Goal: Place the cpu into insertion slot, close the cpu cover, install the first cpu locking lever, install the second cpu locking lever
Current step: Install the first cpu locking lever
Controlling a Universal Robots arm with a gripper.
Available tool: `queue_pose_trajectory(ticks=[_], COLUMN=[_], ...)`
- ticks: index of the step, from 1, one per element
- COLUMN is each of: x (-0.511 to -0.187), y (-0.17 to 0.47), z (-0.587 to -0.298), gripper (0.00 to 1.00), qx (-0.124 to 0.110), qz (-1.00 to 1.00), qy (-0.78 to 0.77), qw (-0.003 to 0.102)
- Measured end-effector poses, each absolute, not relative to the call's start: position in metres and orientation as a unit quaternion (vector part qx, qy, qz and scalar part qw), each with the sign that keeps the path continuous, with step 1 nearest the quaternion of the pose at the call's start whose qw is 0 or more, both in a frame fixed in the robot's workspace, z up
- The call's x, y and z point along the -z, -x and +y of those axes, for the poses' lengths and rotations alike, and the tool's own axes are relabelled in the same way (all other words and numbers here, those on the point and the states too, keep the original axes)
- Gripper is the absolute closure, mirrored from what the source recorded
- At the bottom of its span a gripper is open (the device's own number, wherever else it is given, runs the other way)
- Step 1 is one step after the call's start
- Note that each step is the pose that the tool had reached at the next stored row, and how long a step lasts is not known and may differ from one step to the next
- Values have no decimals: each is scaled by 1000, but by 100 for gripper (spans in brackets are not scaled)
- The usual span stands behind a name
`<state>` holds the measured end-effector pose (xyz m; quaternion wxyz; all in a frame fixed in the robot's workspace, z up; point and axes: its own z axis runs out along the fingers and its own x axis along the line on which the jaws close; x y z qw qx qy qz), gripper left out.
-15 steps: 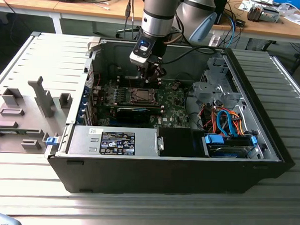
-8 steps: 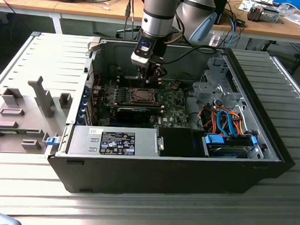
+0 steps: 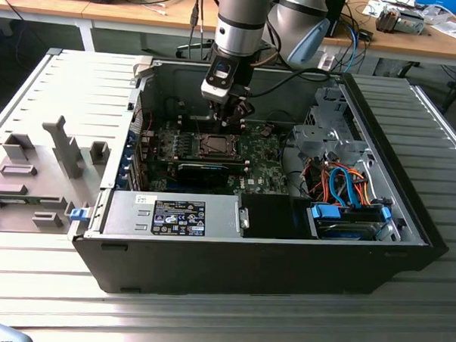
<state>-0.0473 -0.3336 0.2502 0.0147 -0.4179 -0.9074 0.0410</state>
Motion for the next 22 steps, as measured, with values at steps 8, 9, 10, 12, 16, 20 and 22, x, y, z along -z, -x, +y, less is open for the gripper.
queue_pose_trajectory(ticks=[8,9,10,12,16,20,22], x=[-250,-250,-250,-250,-250,-250,-250], y=[47,47,47,47,47,47,47], z=[-334,-334,-334,-334,-334,-334,-334], gripper=[89,89,89,89,89,89,89], qx=[-41,-41,-41,-42,-42,-42,-42], qz=[-916,-917,-918,-919,-923,-926,-927], qy=[399,398,395,391,383,376,371], qw=[14,14,14,13,13,13,13])
